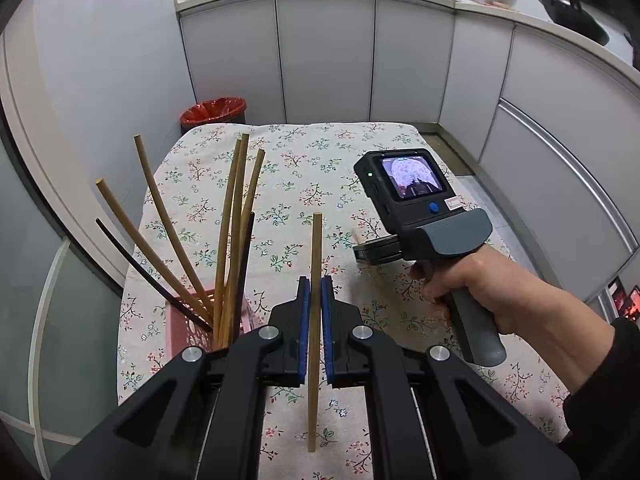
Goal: Organize utensils
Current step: 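Close the left tool on a wooden chopstick while the right tool grasps the last one, then carry both chopsticks over the pink basket and drop them in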
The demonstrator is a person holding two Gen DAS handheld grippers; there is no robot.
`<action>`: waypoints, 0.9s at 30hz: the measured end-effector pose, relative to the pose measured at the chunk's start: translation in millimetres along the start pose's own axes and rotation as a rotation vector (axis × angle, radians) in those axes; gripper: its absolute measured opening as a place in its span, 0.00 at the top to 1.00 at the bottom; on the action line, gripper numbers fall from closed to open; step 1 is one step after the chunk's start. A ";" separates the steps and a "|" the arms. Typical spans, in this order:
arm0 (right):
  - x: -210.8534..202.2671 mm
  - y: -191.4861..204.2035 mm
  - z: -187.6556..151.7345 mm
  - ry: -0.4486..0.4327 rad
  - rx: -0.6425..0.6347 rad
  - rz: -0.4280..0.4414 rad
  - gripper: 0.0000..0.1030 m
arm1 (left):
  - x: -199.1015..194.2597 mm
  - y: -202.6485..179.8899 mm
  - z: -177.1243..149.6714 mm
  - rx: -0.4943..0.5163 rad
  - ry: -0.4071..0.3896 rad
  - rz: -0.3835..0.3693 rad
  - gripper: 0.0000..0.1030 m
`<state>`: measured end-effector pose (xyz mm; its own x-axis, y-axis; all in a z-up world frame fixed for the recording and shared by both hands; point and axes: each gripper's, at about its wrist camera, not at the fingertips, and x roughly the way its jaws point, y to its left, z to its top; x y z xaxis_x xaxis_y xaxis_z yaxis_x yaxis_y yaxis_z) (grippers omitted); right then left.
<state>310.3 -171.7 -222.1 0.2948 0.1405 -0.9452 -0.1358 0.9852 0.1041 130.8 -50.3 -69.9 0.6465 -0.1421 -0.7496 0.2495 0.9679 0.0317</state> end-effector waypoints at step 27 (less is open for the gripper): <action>-132.3 -25.5 -49.1 -0.221 0.088 0.113 0.96 | -41.7 19.5 -3.0 -0.073 -0.112 -0.019 0.95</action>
<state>228.3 -220.3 -114.9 0.4830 0.2589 -0.8365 -0.0995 0.9653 0.2414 106.5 -24.8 -40.0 0.7193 -0.1790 -0.6712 0.2123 0.9766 -0.0329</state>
